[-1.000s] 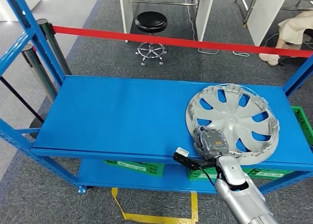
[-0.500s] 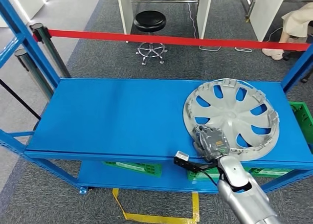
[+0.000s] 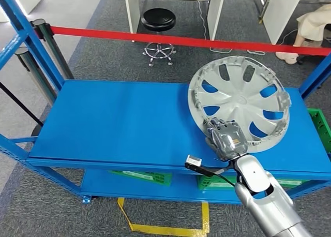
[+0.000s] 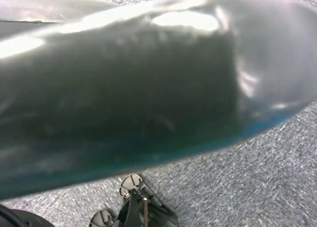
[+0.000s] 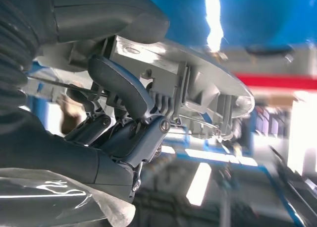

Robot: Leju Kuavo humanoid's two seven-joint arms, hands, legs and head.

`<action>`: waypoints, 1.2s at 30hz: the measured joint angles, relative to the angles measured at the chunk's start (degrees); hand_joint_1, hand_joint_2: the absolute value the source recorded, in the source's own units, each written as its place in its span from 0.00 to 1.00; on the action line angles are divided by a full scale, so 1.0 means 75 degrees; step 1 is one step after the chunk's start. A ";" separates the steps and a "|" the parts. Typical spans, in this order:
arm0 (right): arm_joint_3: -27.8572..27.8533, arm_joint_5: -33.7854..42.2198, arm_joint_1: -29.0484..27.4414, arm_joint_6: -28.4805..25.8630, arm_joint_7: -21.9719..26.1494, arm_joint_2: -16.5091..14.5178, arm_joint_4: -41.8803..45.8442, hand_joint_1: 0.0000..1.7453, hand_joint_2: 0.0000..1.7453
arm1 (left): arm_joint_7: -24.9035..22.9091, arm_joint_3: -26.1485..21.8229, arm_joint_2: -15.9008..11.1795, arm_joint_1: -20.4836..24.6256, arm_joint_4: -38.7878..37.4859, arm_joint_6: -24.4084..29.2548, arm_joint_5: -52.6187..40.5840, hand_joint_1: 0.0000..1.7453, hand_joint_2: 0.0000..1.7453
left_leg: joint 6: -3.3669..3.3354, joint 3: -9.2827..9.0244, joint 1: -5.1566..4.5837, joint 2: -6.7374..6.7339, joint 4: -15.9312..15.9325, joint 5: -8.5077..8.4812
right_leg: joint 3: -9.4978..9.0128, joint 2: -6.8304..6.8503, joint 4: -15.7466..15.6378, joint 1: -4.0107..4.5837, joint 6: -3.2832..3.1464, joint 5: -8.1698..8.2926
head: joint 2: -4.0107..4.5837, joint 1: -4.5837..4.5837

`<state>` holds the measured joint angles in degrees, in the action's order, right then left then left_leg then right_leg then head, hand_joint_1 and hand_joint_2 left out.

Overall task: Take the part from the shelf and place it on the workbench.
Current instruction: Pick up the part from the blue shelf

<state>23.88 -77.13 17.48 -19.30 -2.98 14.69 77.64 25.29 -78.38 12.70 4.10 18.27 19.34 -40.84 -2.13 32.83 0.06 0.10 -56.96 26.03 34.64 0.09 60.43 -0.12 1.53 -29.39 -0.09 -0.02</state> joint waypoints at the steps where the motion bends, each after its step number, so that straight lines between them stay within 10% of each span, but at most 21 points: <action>1: 0.0037 -0.0029 0.0003 -0.0035 0.0011 0.0050 0.0111 1.00 1.00 | 0.0000 0.0000 0.0008 0.0007 0.0000 0.0000 0.0001 0.00 0.00 | -0.0014 -0.0015 0.0008 -0.0001 0.0017 -0.0011 | 0.0211 -0.0004 0.0431 -0.0015 0.0029 -0.0225 | 0.0000 0.0009; 3: 0.0111 -0.0073 0.0001 -0.0087 0.0026 0.0140 0.0274 1.00 1.00 | -0.0001 0.0000 0.0022 0.0015 0.0000 0.0001 0.0001 0.00 0.00 | -0.0028 -0.0014 0.0010 0.0001 0.0014 -0.0009 | 0.0720 -0.0004 0.1464 -0.0036 0.0085 -0.0620 | 0.0000 0.0018; 5: 0.0176 -0.0088 -0.0006 -0.0102 0.0025 0.0209 0.0388 1.00 1.00 | 0.0000 0.0000 0.0034 0.0013 0.0000 0.0003 0.0002 0.00 0.00 | -0.0020 -0.0030 0.0019 0.0007 0.0007 0.0006 | 0.0928 -0.0002 0.1768 -0.0069 0.0135 -0.0537 | 0.0000 0.0018; 10: 0.0274 -0.0111 -0.0005 -0.0157 0.0017 0.0339 0.0617 1.00 1.00 | 0.0003 0.0000 0.0054 0.0022 0.0000 0.0006 0.0004 0.00 0.00 | 0.0148 -0.0012 0.0011 0.0026 -0.0143 0.0130 | 0.0009 -0.0012 -0.0220 -0.0140 0.0162 0.0381 | -0.0001 0.0031; 14: 0.0340 -0.0122 -0.0079 -0.0206 0.0023 0.0425 0.0835 1.00 1.00 | 0.0067 0.0000 0.0055 0.0024 0.0000 -0.0073 0.0009 0.00 1.00 | 0.0252 0.0053 0.0007 0.0024 -0.0282 0.0241 | -0.0014 -0.0025 -0.0233 -0.0139 -0.0039 0.0328 | 0.0000 0.0016; 20: 0.0400 -0.0133 -0.0192 -0.0283 0.0037 0.0606 0.1273 1.00 1.00 | 0.0421 0.0000 0.0057 0.0009 0.0000 -0.0147 0.0038 0.00 1.00 | 0.0340 0.1015 0.0035 0.0019 -0.2439 0.1173 | -0.0049 -0.0014 -0.0242 -0.0119 -0.0177 0.0311 | 0.0000 -0.0013; 25: 0.0490 -0.0143 -0.0269 -0.0324 0.0077 0.0727 0.1576 1.00 1.00 | 0.0610 -0.0004 0.0035 0.0012 0.0000 -0.0104 0.0173 0.00 1.00 | 0.0132 0.0211 -0.0021 0.0017 -0.0489 0.0113 | -0.0076 -0.0040 -0.0233 -0.0066 -0.0144 0.0289 | 0.0000 -0.0008; 30: 0.0616 -0.0162 -0.0232 -0.0347 0.0117 0.0734 0.1652 1.00 1.00 | 0.0546 -0.0009 0.0017 0.0004 0.0000 -0.0106 0.0252 0.00 1.00 | 0.0046 0.0090 -0.0014 0.0012 -0.0139 0.0052 | 0.0039 -0.0021 -0.0127 -0.0070 0.0042 0.0185 | 0.0000 0.0007; 34: 0.0769 -0.0199 -0.0168 -0.0415 0.0164 0.0734 0.1651 1.00 1.00 | 0.0332 -0.0011 0.0029 0.0011 -0.0002 -0.0163 0.0253 0.00 1.00 | -0.0006 0.0073 0.0013 0.0010 -0.0095 0.0015 | 0.0823 -0.0016 0.1573 -0.0083 0.0143 -0.0630 | 0.0000 0.0042; 36: 0.0856 -0.0188 -0.0162 -0.0452 0.0170 0.0734 0.1651 1.00 1.00 | 0.0277 -0.0015 0.0036 0.0004 -0.0003 -0.0181 0.0260 0.00 1.00 | -0.0004 0.0067 0.0016 0.0014 -0.0104 0.0021 | 0.0928 -0.0014 0.1794 -0.0090 0.0170 -0.0552 | 0.0000 0.0043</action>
<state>30.30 -78.54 16.26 -22.69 -1.71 20.20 90.02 27.37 -78.49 12.97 4.14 18.25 17.99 -38.89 -2.15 33.33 0.18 0.20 -57.74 26.19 41.61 -0.01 73.88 -0.79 2.81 -33.53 -0.09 0.31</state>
